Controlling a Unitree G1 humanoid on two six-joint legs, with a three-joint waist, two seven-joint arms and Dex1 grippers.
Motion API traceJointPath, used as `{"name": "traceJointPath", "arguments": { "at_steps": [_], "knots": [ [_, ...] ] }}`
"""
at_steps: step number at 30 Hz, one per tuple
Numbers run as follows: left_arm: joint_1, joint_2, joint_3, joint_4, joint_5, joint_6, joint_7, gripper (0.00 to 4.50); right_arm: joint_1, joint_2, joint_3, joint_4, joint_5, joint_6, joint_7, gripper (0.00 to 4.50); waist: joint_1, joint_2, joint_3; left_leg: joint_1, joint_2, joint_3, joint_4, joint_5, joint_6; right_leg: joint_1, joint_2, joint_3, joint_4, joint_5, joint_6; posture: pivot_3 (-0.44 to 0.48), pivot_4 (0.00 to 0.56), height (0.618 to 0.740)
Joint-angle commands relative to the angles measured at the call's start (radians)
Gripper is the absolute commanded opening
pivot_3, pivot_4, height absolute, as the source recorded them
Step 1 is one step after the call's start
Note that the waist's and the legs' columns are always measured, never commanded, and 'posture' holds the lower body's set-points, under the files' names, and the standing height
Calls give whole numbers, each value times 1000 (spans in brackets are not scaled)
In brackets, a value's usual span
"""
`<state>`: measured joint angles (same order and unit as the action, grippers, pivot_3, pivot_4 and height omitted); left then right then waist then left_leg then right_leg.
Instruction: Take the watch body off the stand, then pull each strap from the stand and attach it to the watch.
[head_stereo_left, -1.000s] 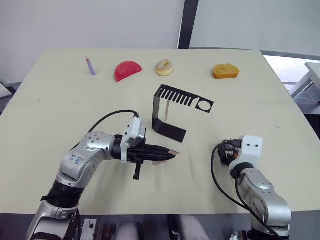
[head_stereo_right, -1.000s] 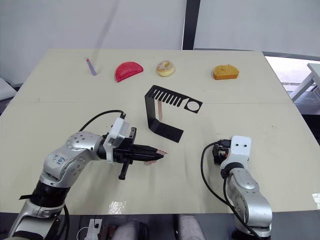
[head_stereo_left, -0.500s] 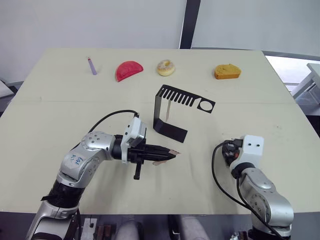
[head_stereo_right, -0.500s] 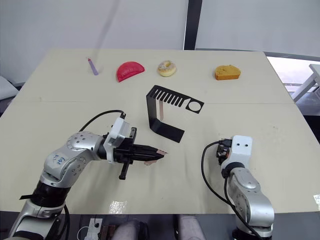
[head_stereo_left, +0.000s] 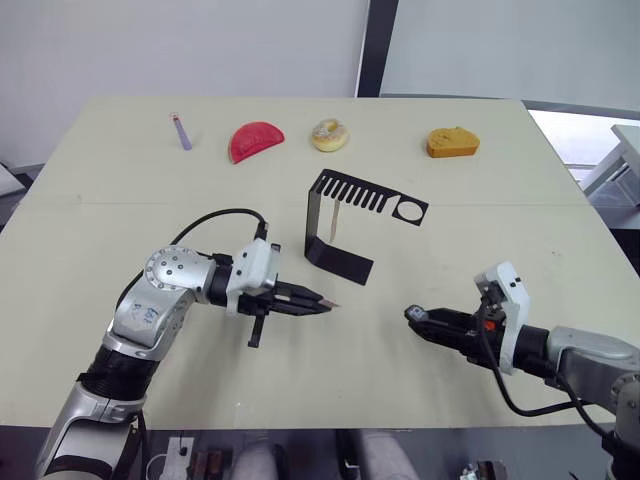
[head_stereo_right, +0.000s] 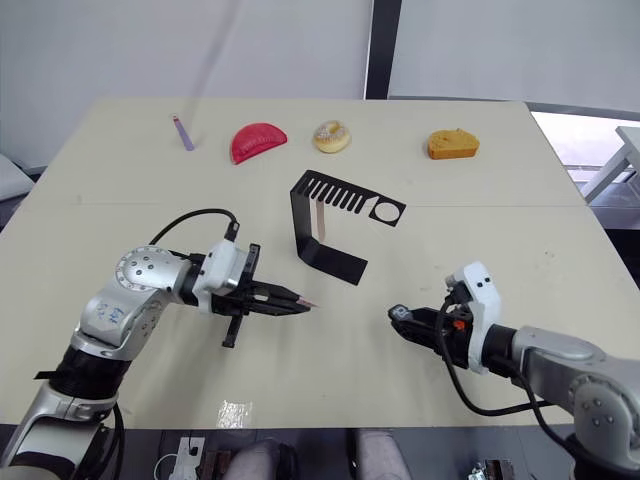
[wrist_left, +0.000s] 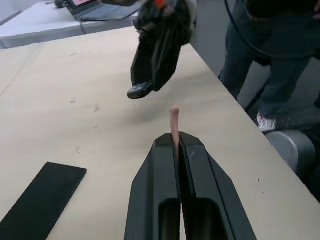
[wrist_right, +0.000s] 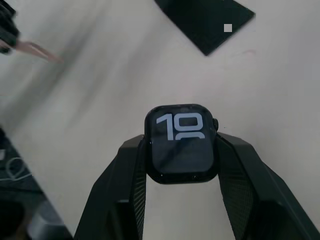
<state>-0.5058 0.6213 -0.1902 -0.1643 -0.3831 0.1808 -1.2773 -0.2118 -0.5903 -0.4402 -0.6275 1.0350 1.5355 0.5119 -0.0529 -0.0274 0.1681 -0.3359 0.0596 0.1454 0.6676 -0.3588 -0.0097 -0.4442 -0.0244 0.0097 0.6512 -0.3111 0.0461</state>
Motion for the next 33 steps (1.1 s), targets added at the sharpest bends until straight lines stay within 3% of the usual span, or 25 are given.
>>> {"name": "traceJointPath", "arguments": {
  "at_steps": [1,17,33],
  "knots": [
    [-5,3,-15,6,60,-110,-12,0,-64,43,11,54,105,74,-44,1520,0,0,0,0,0,0,0,0,0,0,0,0,0,0,0,0,150,737],
    [-20,-57,-40,70,169,-265,47,0,-168,103,124,246,384,62,-338,1520,-1,0,0,-1,1,0,0,0,0,0,-1,-1,0,0,0,0,150,737],
    [-28,-73,-52,82,184,-280,71,0,-156,-104,325,308,751,-210,-583,1520,-1,0,0,-1,1,0,0,0,0,0,-1,-1,0,0,0,0,150,737]
  ]
}}
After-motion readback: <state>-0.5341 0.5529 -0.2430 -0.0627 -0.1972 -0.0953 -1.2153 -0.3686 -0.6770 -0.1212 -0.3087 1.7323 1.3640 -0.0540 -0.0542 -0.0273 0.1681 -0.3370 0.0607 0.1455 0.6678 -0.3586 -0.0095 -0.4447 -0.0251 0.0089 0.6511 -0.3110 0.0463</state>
